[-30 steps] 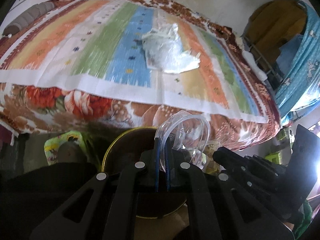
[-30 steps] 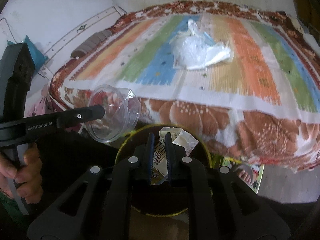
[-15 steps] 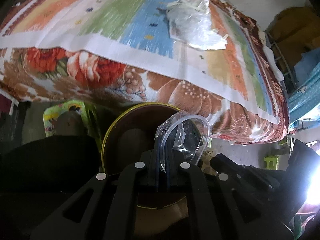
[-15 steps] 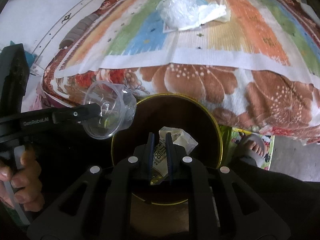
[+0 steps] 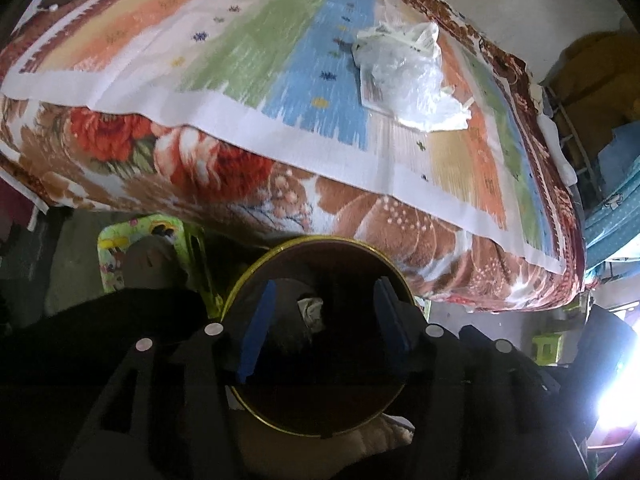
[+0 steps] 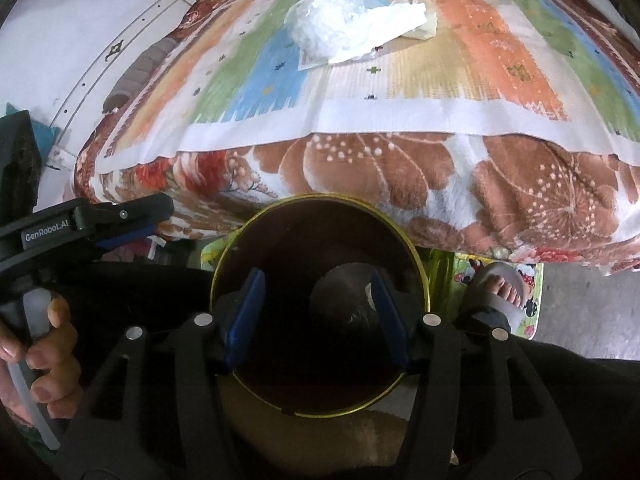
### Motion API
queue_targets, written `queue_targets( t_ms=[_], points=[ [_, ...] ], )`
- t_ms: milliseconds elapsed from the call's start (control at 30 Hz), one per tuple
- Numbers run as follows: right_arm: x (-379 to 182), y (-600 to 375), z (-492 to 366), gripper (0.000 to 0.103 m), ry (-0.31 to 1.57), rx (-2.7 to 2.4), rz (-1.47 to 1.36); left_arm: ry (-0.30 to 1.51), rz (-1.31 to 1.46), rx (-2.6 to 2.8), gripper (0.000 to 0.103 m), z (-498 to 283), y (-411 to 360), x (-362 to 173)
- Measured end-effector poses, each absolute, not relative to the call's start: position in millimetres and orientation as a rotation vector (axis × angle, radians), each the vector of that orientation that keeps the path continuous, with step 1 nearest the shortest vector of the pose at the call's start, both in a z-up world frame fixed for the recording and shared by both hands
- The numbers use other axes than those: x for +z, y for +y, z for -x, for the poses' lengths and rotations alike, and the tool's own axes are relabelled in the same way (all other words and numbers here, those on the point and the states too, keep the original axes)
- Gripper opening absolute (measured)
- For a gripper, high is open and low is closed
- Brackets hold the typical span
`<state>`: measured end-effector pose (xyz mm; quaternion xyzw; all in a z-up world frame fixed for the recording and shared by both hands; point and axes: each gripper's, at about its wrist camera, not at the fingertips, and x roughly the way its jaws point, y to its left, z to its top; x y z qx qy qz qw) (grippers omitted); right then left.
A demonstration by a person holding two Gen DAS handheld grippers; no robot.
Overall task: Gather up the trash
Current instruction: 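Move both tools back over the pile of plastic bags on the bed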
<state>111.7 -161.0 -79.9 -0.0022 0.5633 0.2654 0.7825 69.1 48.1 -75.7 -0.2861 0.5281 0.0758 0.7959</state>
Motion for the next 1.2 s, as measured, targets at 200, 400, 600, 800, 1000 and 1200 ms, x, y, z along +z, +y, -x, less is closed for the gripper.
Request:
queue_targets(
  t_ms=[200, 400, 600, 800, 1000, 1200],
  points=[
    [-66.5, -157.3, -118.5, 0.059, 1.162, 0.573, 0.050, 1.058, 0.604, 0.161, 0.060, -77.7, 61.4, -52.1],
    [-46.0, -151.0, -132.0, 0.069, 1.092, 0.592, 0.075, 1.007, 0.656, 0.130, 0.068, -96.4, 79.4, -35.0],
    [-33.3, -143.8, -143.5, 0.076, 1.047, 0.601, 0.096, 0.996, 0.673, 0.096, 0.073, -124.7, 84.8, -29.5],
    [-26.2, -137.5, -156.4, 0.082, 1.024, 0.610, 0.093, 0.987, 0.721, 0.089, 0.081, -145.5, 91.4, -32.6],
    [-18.9, -128.4, -171.9, 0.089, 0.994, 0.604, 0.119, 0.922, 0.672, 0.096, 0.096, -155.9, 90.0, -18.0],
    [-13.0, -121.1, -190.1, 0.094, 0.962, 0.586, 0.143, 0.903, 0.660, 0.079, 0.097, -175.0, 96.0, -13.0]
  ],
)
